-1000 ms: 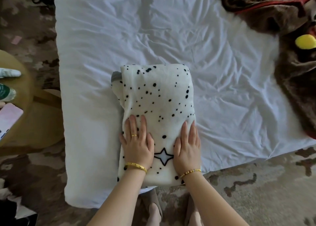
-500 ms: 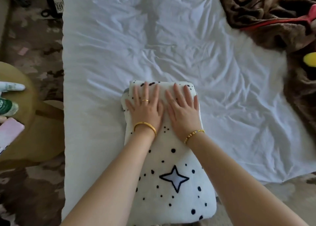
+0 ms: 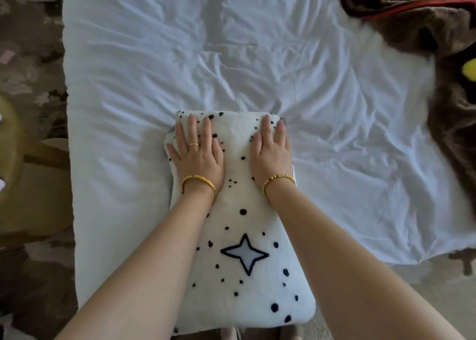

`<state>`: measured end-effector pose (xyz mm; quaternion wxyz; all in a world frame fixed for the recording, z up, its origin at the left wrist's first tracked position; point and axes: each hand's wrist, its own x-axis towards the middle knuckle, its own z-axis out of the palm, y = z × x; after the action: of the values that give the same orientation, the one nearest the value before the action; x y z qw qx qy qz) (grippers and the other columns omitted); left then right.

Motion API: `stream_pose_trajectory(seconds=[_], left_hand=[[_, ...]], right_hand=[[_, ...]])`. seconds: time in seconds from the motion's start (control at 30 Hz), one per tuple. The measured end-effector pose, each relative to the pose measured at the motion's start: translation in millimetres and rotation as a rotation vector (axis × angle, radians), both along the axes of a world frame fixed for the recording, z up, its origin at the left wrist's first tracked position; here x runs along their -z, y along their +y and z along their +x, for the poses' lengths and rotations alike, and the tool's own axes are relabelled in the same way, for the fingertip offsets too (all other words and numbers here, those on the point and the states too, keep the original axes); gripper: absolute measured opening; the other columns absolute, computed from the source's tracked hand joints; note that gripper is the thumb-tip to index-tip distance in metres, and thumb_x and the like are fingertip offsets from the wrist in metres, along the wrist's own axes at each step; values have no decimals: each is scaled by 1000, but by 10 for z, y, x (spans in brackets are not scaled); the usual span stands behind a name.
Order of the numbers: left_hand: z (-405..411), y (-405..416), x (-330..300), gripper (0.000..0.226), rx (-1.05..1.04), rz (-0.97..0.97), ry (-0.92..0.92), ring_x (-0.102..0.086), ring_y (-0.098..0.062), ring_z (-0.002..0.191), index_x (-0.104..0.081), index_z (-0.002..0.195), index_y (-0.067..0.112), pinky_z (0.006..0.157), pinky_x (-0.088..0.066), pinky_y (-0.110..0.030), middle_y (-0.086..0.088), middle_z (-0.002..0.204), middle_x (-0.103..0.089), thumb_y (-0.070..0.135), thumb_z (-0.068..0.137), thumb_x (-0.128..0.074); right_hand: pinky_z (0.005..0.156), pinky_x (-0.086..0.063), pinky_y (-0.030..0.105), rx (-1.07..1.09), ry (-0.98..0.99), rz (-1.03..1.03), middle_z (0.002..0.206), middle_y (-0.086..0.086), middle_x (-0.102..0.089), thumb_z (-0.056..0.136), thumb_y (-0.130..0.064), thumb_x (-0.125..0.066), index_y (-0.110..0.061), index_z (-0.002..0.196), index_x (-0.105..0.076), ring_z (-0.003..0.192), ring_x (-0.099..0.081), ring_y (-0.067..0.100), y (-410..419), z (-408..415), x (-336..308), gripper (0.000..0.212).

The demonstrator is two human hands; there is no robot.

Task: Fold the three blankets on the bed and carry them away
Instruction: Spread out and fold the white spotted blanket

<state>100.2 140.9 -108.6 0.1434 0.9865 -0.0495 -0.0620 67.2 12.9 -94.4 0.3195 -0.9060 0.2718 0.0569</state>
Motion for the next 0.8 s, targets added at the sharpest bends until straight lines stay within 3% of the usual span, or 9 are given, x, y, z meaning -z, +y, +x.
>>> stream_pose_trajectory(seconds=[0.2, 0.33, 0.4, 0.47, 0.53, 0.6, 0.7, 0.73, 0.8], left_hand=[[-414, -274, -380, 53, -141, -20, 144, 9, -29, 144, -2, 149, 29, 113, 1, -54, 0, 158, 9, 33, 99, -20], [-983, -43, -290, 60, -109, 36, 220, 8, -29, 145, 11, 145, 39, 111, -6, -61, 0, 157, 13, 50, 95, -20], [-1017, 153, -198, 65, -148, 28, 203, 1, -32, 144, 7, 146, 40, 110, -12, -60, -3, 158, 10, 58, 91, -22], [-949, 255, -154, 72, -225, -10, 195, -16, -37, 140, 2, 146, 41, 108, -23, -55, -11, 157, -2, 65, 85, -29], [-876, 284, -157, 82, -308, -113, 236, -37, -38, 129, 3, 144, 44, 102, -37, -50, -19, 150, -23, 72, 78, -36], [-829, 346, -175, 93, -437, -332, 286, -49, -35, 118, 1, 143, 41, 94, -44, -45, -15, 142, -37, 71, 72, -50], [-670, 495, -246, 86, -762, -707, 423, -53, -30, 112, -27, 135, 20, 85, -42, -32, -8, 127, -50, 59, 69, -68], [-614, 518, -288, 78, -760, -743, 505, -54, -28, 108, -35, 129, 17, 82, -41, -30, -7, 121, -53, 58, 70, -67], [-499, 503, -397, 80, -641, -775, 613, -53, -25, 109, -40, 134, 17, 85, -39, -29, -6, 127, -53, 63, 73, -61]], right_hand=[[113, -18, 46, 23, 107, -83, 158, 1, 5, 100, -40, -15, -32, 148, 4, 142, -8, 32, 230, -373, -220, 52], [114, -16, 48, -52, 105, -75, 157, 1, 11, 98, -44, -17, -37, 146, 9, 144, -1, 31, 311, -863, -194, 55], [115, -18, 46, -59, 105, -54, 157, 1, 10, 95, -50, -18, -41, 144, 14, 143, -4, 31, 342, -1172, -102, 59], [113, -25, 41, 22, 65, 61, 155, 4, -8, 92, -57, -23, -43, 143, 12, 140, -17, 27, 363, -1340, -36, 64], [105, -35, 36, 134, 17, 210, 143, 2, -34, 87, -61, -36, -40, 145, -1, 130, -35, 19, 296, -1333, -26, 70], [95, -46, 35, 276, 19, 438, 128, -4, -52, 80, -64, -49, -33, 135, -29, 110, -54, 15, 146, -1268, -54, 65], [72, -53, 25, 371, 114, 762, 111, -6, -63, 78, -60, -59, -28, 116, -46, 89, -62, 7, -21, -1185, -136, 51], [66, -53, 20, 351, 93, 784, 106, -8, -66, 80, -55, -60, -27, 114, -51, 86, -64, 5, -27, -1151, -169, 45], [63, -54, 16, 341, -28, 791, 101, -10, -69, 83, -47, -61, -31, 108, -58, 84, -66, 3, 11, -1051, -275, 30]])
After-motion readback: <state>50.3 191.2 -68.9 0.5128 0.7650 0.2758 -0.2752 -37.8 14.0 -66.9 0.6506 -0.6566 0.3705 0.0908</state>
